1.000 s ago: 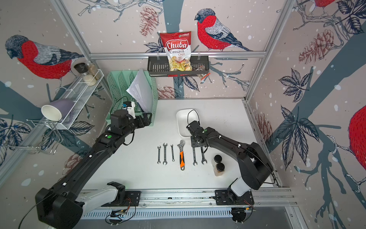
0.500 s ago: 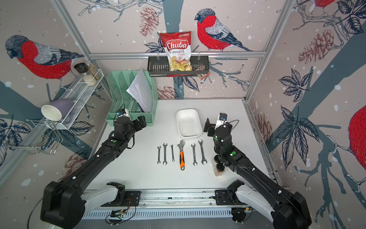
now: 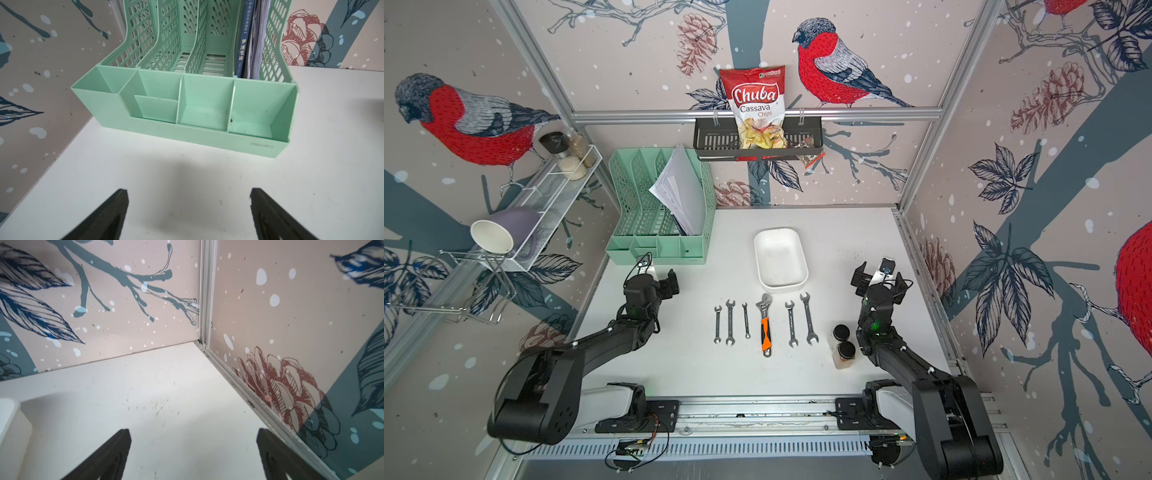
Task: Take out the wrench from the storage box
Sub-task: Reset both arms
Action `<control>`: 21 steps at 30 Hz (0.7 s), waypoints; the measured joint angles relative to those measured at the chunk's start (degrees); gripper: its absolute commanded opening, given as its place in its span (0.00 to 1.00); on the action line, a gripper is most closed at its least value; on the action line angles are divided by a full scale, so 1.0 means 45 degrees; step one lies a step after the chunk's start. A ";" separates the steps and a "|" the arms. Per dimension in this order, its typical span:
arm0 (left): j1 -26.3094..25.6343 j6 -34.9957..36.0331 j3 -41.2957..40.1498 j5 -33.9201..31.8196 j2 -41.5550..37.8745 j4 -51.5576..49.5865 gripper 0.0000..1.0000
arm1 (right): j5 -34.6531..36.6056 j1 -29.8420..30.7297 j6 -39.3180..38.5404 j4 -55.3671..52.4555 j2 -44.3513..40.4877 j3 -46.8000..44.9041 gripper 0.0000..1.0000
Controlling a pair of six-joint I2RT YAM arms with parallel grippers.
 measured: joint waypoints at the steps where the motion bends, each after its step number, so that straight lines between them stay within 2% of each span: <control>1: 0.0248 0.0053 -0.0238 0.0189 0.0214 0.0593 0.95 | 0.0000 0.0000 0.0044 0.0359 0.0350 -0.0141 1.00; 6: 0.0743 0.0379 -0.0685 0.1156 0.0826 0.2715 0.95 | -0.0112 0.0126 0.0170 0.2647 0.1579 -0.1452 1.00; 10: 0.0782 0.0486 -0.1268 0.1598 0.2113 0.4886 0.95 | -0.0495 -0.0573 0.0248 0.5076 0.2526 -0.1855 1.00; 14: 0.0782 0.0617 -0.1185 0.1812 0.2584 0.5527 0.96 | -0.1035 -0.0748 0.0282 0.6722 0.4211 -0.1977 1.00; 17: 0.0816 0.0690 -0.0981 0.1919 0.2642 0.5770 0.96 | -0.1146 -0.0855 0.0296 0.7087 0.4580 -0.1569 1.00; 21: 0.0845 0.0695 -0.0889 0.1928 0.2715 0.5785 0.96 | -0.1807 -0.1355 0.0607 0.6081 0.4546 -0.0180 1.00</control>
